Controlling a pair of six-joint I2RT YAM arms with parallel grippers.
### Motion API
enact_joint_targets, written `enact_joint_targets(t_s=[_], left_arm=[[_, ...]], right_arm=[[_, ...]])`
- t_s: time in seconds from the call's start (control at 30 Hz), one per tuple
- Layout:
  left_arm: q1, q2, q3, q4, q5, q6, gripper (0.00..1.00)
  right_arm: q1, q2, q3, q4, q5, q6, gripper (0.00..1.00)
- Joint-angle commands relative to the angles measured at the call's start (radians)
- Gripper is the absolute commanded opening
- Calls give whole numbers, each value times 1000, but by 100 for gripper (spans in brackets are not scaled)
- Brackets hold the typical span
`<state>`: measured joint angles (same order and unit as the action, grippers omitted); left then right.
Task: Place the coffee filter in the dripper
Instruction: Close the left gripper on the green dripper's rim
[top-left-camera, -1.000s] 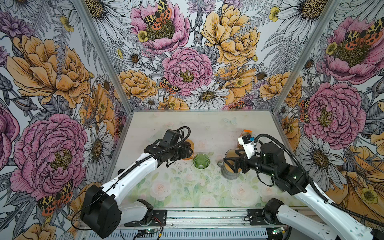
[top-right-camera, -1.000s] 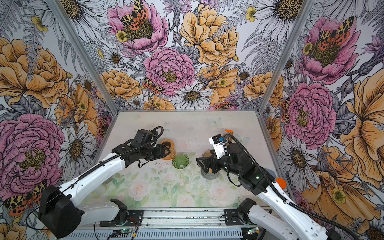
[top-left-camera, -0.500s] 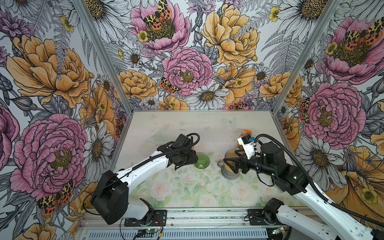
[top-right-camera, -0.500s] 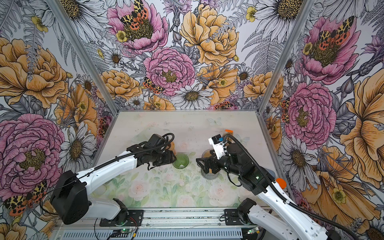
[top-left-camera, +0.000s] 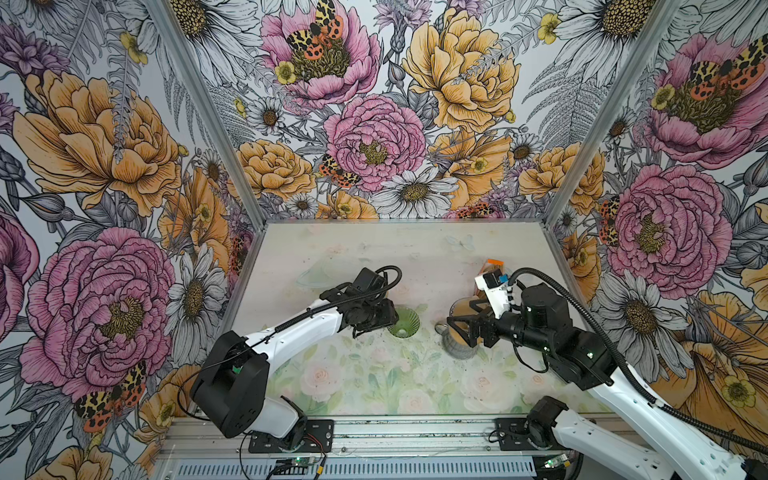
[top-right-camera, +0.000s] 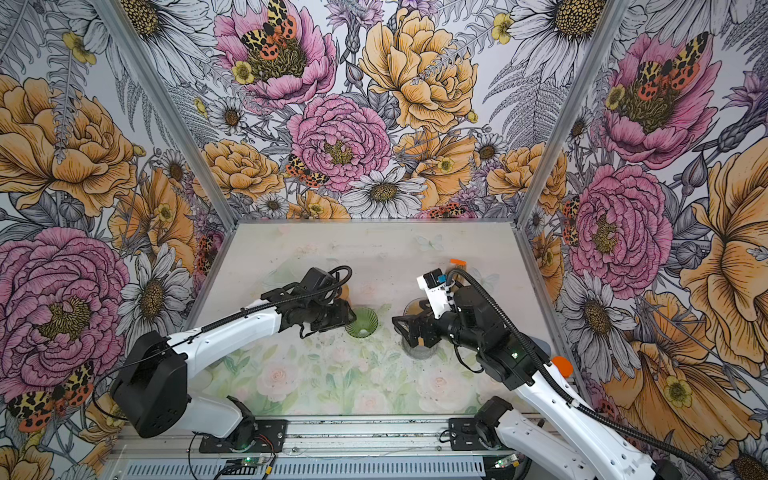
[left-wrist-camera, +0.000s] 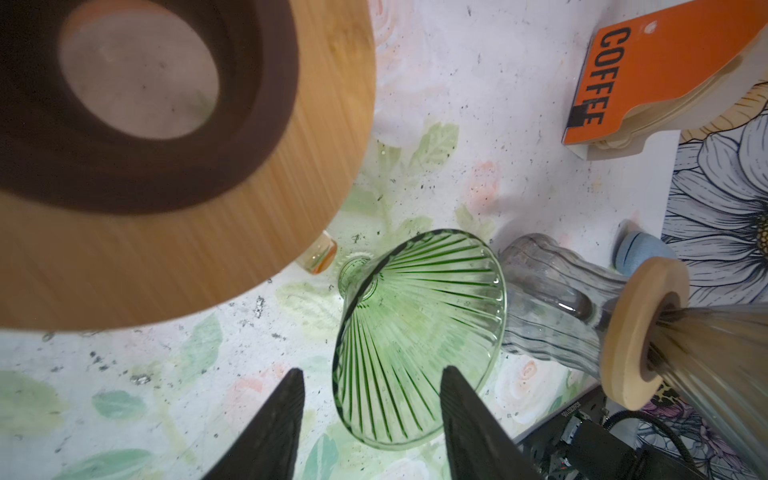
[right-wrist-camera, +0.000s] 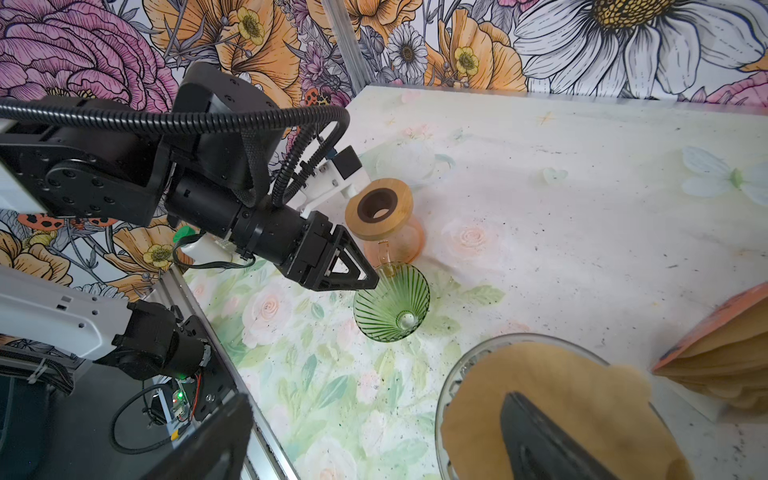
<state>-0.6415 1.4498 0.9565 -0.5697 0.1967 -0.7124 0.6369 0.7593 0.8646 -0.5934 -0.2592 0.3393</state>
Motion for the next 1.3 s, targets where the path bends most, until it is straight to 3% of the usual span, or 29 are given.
enact_joint_targets(t_s=[0.0, 0.3, 1.27], left_arm=[[12, 16, -24, 50, 36, -10, 50], [31, 32, -65, 115, 85, -8, 39], [9, 68, -73, 153, 89, -2, 22]], right_arm=[[-5, -6, 20, -3, -9, -14, 95], [-5, -7, 14, -3, -6, -12, 94], [-4, -11, 8, -3, -11, -9, 92]])
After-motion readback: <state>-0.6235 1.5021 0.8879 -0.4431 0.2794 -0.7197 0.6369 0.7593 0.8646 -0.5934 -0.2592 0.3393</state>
